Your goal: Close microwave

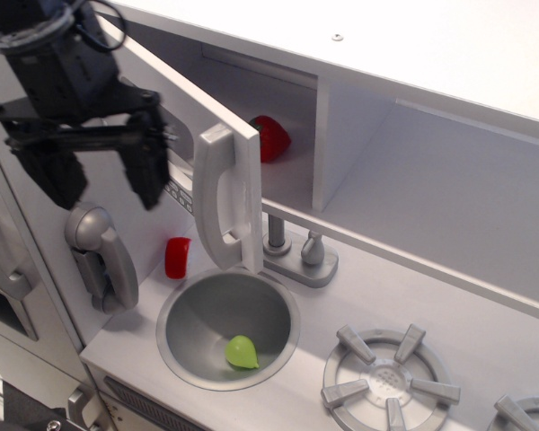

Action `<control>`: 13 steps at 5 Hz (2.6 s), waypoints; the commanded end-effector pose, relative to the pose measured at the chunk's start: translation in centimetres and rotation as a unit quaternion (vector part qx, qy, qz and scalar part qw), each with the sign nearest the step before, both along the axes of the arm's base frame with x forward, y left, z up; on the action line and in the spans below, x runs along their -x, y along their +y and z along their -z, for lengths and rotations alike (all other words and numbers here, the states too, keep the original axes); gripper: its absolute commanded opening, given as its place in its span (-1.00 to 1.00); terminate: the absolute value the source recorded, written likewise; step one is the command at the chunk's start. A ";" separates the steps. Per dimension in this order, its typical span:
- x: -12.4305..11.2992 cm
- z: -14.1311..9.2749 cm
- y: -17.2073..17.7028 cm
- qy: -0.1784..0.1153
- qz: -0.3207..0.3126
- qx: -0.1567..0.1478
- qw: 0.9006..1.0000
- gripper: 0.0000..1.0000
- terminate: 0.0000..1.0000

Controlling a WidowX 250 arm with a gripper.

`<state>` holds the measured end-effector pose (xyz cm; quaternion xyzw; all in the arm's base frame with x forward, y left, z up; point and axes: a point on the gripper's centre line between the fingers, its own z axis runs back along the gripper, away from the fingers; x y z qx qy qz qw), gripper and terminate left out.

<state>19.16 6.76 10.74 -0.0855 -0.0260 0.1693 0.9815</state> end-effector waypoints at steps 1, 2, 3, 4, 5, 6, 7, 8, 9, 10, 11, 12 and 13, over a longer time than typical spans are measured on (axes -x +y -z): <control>-3.3 -1.2 3.1 -0.045 -0.056 -0.039 0.997 1.00 -1.00; -4.9 -1.3 2.8 -0.050 -0.066 -0.037 0.996 1.00 -1.00; -6.4 -1.4 1.6 -0.057 -0.073 -0.029 0.995 1.00 -1.00; -7.7 -1.8 0.8 -0.070 -0.080 -0.022 0.994 1.00 -1.00; -8.0 -1.6 -0.2 -0.075 -0.086 -0.022 0.993 1.00 -1.00; -8.8 -1.3 -0.7 -0.077 -0.094 -0.024 0.992 1.00 -1.00; -9.5 -1.5 -0.8 -0.082 -0.104 -0.024 0.991 1.00 -1.00; -10.2 -1.5 -0.9 -0.094 -0.106 -0.027 0.989 1.00 -1.00; -10.0 -1.9 -0.5 -0.151 -0.098 -0.031 0.983 1.00 -1.00; -6.0 -0.7 0.9 -0.024 -0.086 -0.011 0.996 1.00 -1.00; -3.7 0.3 2.0 0.067 -0.049 -0.031 0.996 1.00 -1.00; -2.0 0.7 2.6 0.056 -0.011 -0.043 0.997 1.00 -1.00; -1.8 0.5 2.4 0.069 0.001 -0.049 0.996 1.00 -1.00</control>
